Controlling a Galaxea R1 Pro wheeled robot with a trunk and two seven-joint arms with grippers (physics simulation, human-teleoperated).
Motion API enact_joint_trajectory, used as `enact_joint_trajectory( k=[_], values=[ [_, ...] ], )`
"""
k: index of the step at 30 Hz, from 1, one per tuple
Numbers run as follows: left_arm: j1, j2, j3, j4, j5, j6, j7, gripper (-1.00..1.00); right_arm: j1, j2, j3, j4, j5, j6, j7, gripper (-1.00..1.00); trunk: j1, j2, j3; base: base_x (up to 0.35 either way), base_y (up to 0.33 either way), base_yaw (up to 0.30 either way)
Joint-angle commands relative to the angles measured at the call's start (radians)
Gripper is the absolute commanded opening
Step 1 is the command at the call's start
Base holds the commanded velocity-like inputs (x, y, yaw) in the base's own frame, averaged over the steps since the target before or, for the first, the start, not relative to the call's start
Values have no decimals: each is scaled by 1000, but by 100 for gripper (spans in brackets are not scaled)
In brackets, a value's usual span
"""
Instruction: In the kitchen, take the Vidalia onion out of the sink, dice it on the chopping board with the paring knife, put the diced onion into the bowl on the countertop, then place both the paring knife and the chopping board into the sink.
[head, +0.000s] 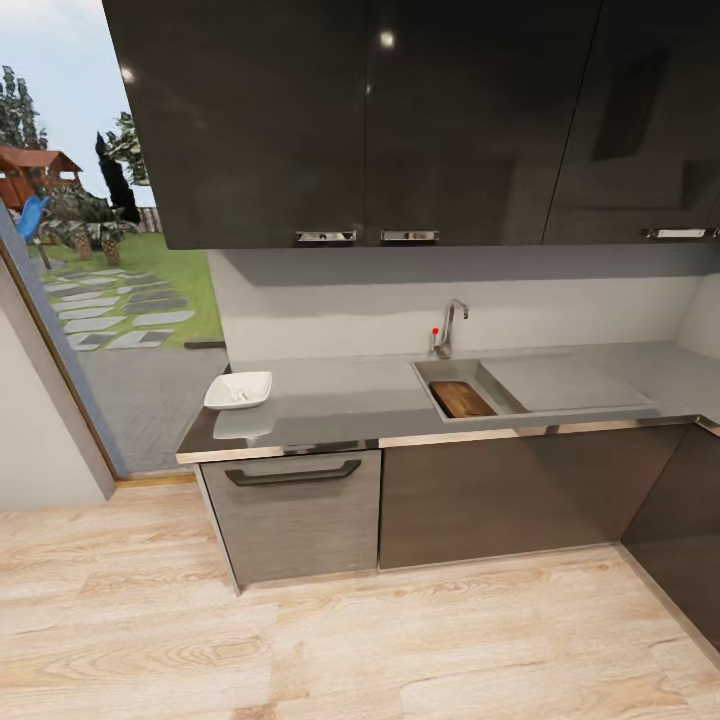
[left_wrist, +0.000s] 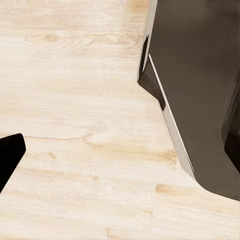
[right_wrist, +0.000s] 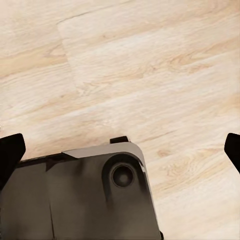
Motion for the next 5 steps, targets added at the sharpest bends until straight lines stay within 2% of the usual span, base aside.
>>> enact_joint_trajectory(
  k=[1,5],
  values=[
    [0,0,-1,-2,9,-1,-1,100,-1,1,9,0,-7,-2,-5,100,1,-2,-2,0,0,0],
    [0,0,-1,-2,9,-1,-1,100,-1,1,9,0,-6,-2,-5,100,1,-2,-2,0,0,0]
  ],
)
